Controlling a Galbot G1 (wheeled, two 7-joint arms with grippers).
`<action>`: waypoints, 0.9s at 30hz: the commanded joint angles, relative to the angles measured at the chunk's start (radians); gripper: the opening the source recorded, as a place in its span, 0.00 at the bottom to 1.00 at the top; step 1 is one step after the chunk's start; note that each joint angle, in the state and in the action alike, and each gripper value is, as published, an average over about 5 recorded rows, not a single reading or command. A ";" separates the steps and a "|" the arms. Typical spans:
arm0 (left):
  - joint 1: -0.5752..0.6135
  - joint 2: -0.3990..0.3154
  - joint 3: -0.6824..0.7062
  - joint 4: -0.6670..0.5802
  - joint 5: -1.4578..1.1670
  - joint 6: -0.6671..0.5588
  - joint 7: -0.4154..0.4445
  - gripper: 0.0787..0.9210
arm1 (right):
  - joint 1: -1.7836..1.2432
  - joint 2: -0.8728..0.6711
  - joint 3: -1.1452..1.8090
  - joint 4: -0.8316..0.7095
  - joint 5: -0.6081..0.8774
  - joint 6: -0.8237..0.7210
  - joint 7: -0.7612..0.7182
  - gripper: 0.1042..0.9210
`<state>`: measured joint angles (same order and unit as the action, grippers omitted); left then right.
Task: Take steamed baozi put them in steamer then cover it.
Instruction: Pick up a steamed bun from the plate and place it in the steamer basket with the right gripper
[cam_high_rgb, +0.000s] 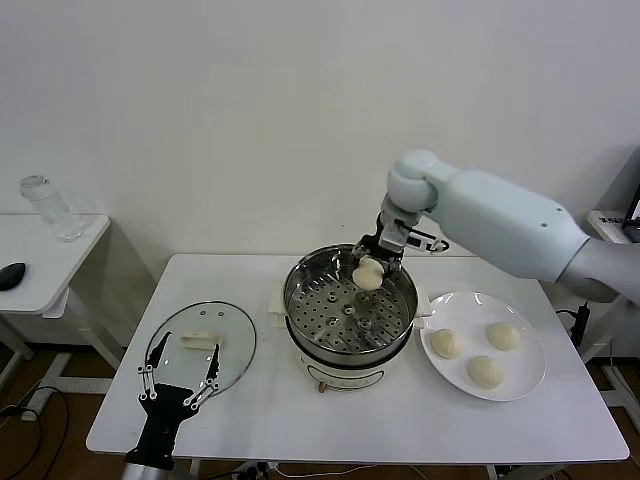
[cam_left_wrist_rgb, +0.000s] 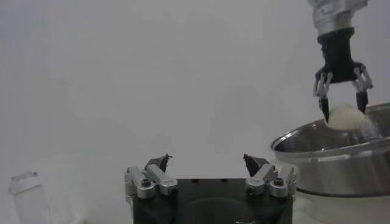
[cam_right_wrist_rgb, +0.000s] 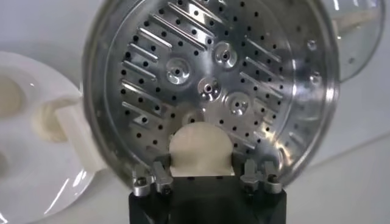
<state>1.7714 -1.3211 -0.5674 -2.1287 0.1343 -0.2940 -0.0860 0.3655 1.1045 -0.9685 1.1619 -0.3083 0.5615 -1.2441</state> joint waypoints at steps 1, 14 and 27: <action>-0.001 0.001 0.001 0.004 -0.002 0.000 -0.001 0.88 | -0.040 0.082 0.003 -0.049 -0.079 0.013 0.006 0.69; 0.001 0.005 0.010 0.003 -0.049 0.006 0.001 0.88 | -0.053 0.121 -0.019 -0.051 -0.133 0.000 0.038 0.85; -0.003 0.000 0.007 -0.003 -0.047 0.006 -0.002 0.88 | 0.052 -0.112 0.059 0.128 0.141 -0.104 -0.097 0.88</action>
<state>1.7683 -1.3215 -0.5607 -2.1310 0.0935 -0.2900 -0.0883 0.3811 1.0836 -0.9443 1.2160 -0.2888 0.4971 -1.2740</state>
